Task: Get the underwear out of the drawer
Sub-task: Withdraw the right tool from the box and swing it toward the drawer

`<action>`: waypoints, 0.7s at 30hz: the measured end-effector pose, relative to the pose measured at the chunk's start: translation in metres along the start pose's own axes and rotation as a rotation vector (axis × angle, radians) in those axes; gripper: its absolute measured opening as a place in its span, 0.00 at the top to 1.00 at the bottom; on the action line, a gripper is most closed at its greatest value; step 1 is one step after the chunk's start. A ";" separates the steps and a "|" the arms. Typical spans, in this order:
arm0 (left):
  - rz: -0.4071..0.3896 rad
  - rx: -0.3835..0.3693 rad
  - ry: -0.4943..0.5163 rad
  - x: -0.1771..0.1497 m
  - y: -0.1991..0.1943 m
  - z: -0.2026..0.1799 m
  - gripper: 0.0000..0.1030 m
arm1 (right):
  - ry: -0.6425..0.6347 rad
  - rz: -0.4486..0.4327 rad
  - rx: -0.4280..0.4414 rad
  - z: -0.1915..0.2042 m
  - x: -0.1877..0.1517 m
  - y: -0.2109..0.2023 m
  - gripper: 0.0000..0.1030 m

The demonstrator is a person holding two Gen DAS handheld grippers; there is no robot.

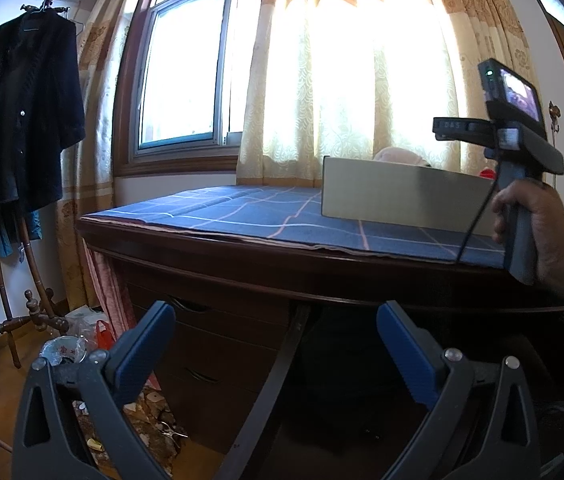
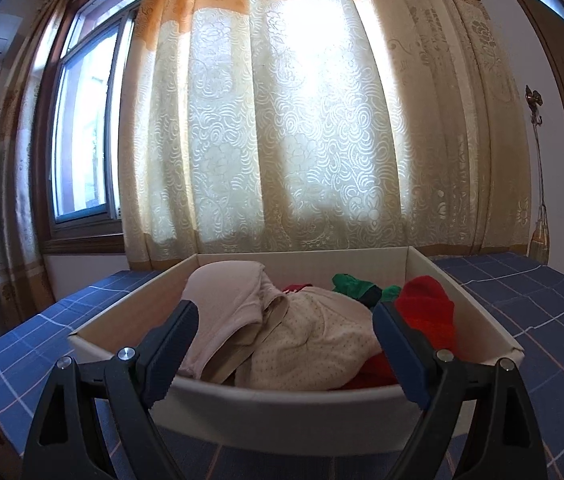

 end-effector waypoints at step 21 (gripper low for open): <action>-0.013 0.016 -0.011 0.001 -0.001 0.005 0.00 | -0.040 0.054 0.210 -0.004 -0.046 -0.138 0.12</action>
Point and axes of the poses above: each gripper's, at about its wrist camera, not at the fingertips, and y roughly the way its jaws point, z to its left, x to its top, the point moved 8 cm from there along y, roughly the way its jaws point, and after that the axes turned 14 degrees about -z, right-handed, at the moved point
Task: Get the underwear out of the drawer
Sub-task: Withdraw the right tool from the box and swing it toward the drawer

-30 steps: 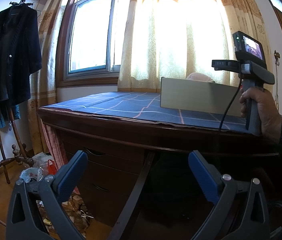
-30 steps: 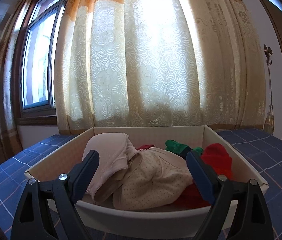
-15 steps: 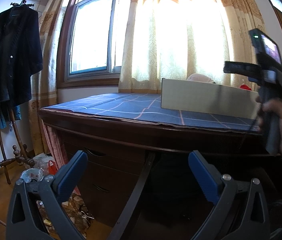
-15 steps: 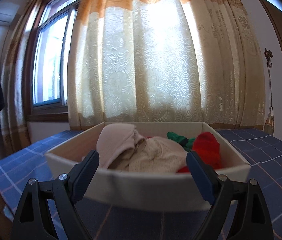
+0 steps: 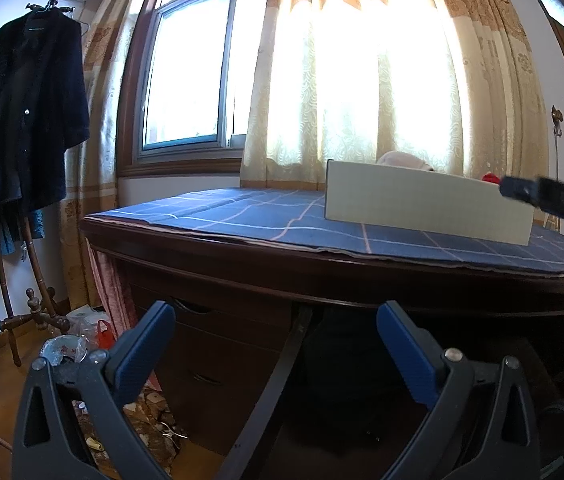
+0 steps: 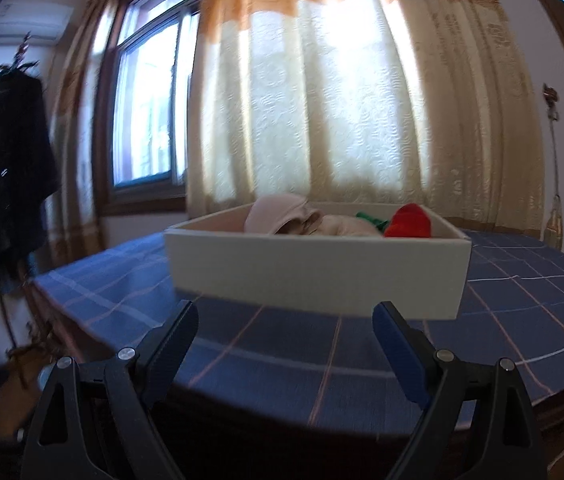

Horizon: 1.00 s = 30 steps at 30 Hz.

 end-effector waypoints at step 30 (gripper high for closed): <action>0.004 0.037 0.000 -0.001 -0.002 -0.001 0.00 | -0.231 0.624 0.649 0.107 -0.146 0.003 0.12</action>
Point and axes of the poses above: each gripper's, at about its wrist camera, not at the fingertips, and y roughly the way its jaws point, z to its left, x to its top, the point moved 8 cm from there along y, roughly the way its jaws point, and after that the axes turned 14 degrees about -z, right-handed, at the moved point
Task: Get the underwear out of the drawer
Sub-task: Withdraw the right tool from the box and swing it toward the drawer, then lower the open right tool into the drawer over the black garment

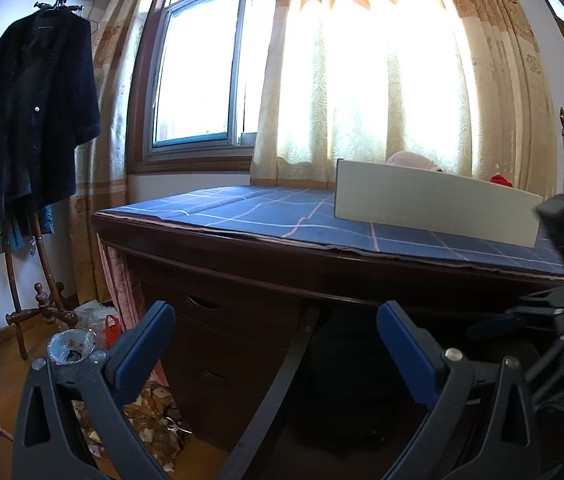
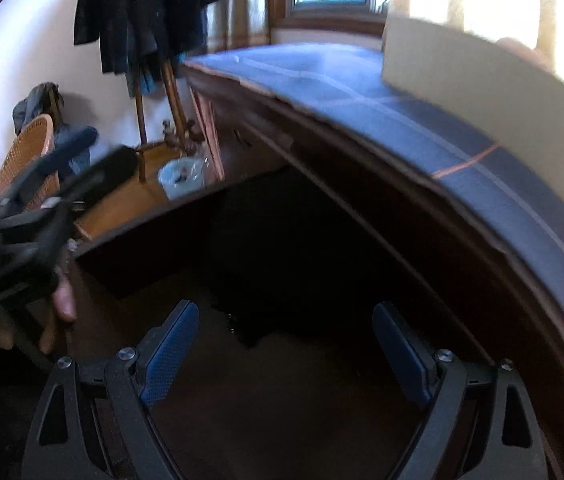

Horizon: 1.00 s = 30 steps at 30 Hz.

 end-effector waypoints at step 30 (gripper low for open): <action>-0.029 -0.015 -0.040 0.000 -0.004 0.003 0.00 | -0.100 0.041 -0.104 0.018 0.000 0.101 0.49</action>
Point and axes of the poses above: each gripper's, at about its wrist camera, not at the fingertips, and y roughly the way its jaws point, z to its left, x to its top, the point moved 8 cm from there along y, roughly the way its jaws point, and after that the axes turned 14 degrees about -z, right-handed, at the moved point
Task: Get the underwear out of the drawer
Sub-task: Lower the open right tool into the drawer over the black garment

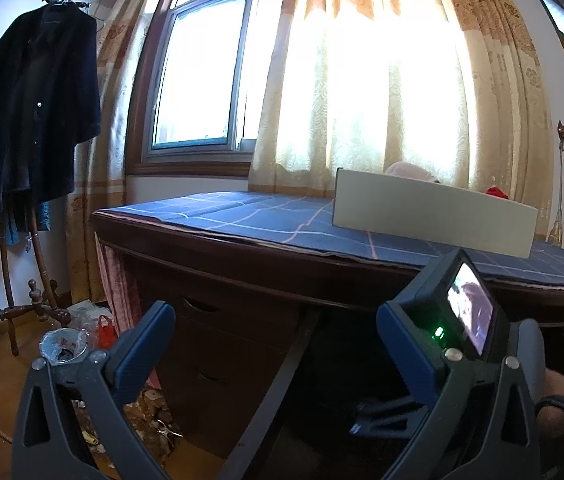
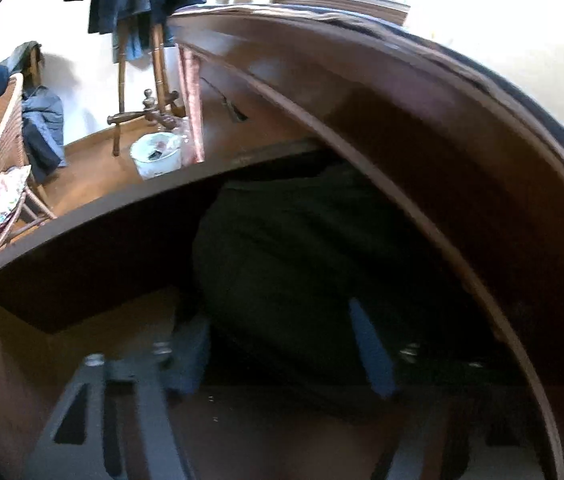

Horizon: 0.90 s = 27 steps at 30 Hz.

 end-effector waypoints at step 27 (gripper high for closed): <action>0.001 0.002 0.005 0.001 0.001 -0.002 0.00 | 0.263 0.038 0.075 -0.074 -0.059 -0.135 0.80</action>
Point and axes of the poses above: each gripper's, at about its wrist camera, not at the fingertips, and y roughly the way its jaws point, z to its left, x to its top, the point moved 8 cm from there along y, roughly the way its jaws point, and after that the axes turned 14 degrees about -z, right-handed, at the moved point
